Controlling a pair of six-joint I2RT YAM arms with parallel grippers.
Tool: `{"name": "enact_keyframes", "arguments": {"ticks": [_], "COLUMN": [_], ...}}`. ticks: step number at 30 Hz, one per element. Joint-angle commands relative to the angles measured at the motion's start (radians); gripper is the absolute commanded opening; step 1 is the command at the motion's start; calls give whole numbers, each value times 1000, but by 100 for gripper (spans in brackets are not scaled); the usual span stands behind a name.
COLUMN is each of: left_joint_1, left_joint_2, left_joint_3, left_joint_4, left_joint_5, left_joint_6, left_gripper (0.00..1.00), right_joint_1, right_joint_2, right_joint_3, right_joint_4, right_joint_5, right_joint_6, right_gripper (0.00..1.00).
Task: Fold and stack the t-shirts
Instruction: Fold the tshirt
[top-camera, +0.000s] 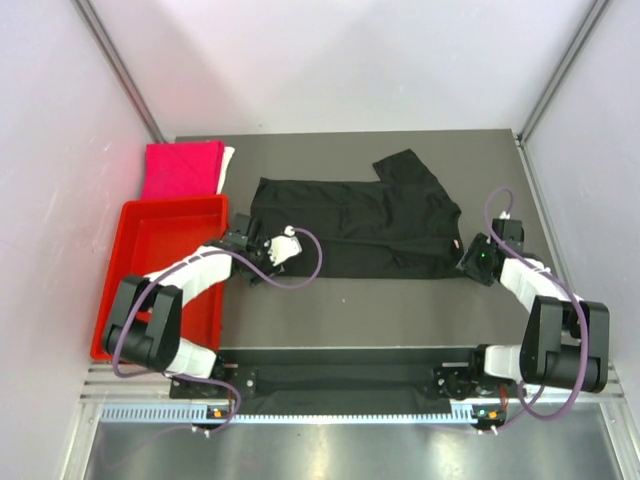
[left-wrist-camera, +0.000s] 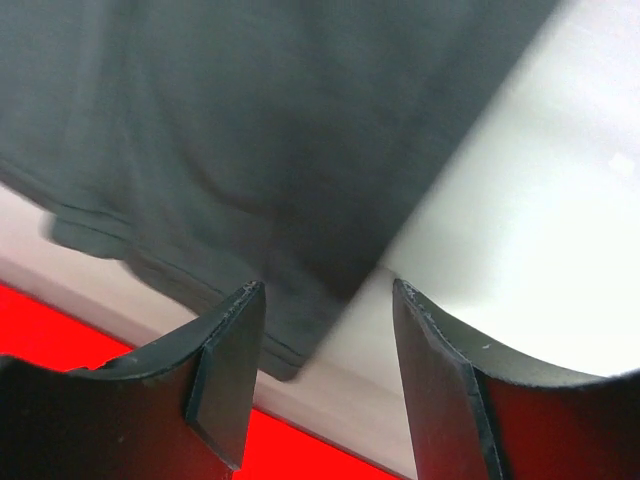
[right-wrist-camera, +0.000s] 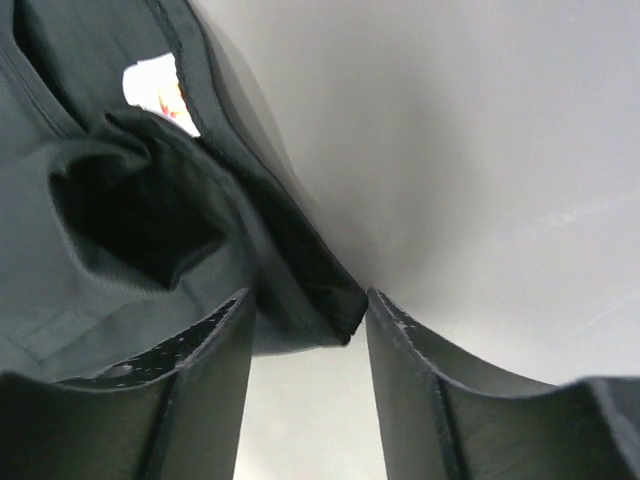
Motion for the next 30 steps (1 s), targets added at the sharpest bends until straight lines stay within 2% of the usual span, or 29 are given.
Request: {"name": "enact_keyframes", "arguments": {"ticks": [1, 3, 4, 6, 7, 8, 9, 14, 18, 22, 25, 27, 28, 29, 30], "left_joint_1": [2, 2, 2, 2, 2, 2, 2, 2, 2, 2, 2, 2, 2, 2, 2], "left_joint_2": [74, 109, 120, 148, 152, 155, 148, 24, -128, -168, -179, -180, -177, -176, -170], "left_joint_3": [-4, -4, -4, 2, 6, 20, 25, 25, 16, 32, 29, 16, 13, 20, 31], "left_joint_4": [90, 93, 95, 89, 80, 48, 29, -140, -273, -423, -473, -496, -508, -543, -555], "left_joint_5": [-66, -74, -71, -63, -60, -46, -38, 87, 188, 256, 294, 302, 308, 325, 333], "left_joint_6": [31, 39, 41, 30, 21, 4, -7, -22, 10, 38, 91, 120, 133, 152, 154], "left_gripper": [58, 57, 54, 44, 34, 12, 0, 0, 0, 0, 0, 1, 10, 40, 52], "right_joint_1": [-23, -32, -35, -37, -37, -40, -43, -92, -168, -210, -219, -230, -233, -236, -236], "right_joint_2": [29, 24, 19, 4, -2, -5, -13, -80, -255, -407, -505, -578, -603, -629, -674], "right_joint_3": [-22, -26, -29, -34, -35, -37, -35, -49, -92, -141, -158, -158, -157, -151, -141], "right_joint_4": [45, 47, 47, 48, 47, 41, 35, -59, -129, -180, -240, -300, -321, -350, -367], "right_joint_5": [-14, -17, -22, -28, -32, -35, -52, -95, -137, -152, -106, -56, -33, -6, 47], "right_joint_6": [12, 8, 9, 12, 14, 18, 23, 52, 106, 195, 248, 273, 279, 297, 308], "right_gripper": [44, 38, 28, 17, 8, 4, 0, 0, 0, 0, 0, 8, 28, 43, 53]}}
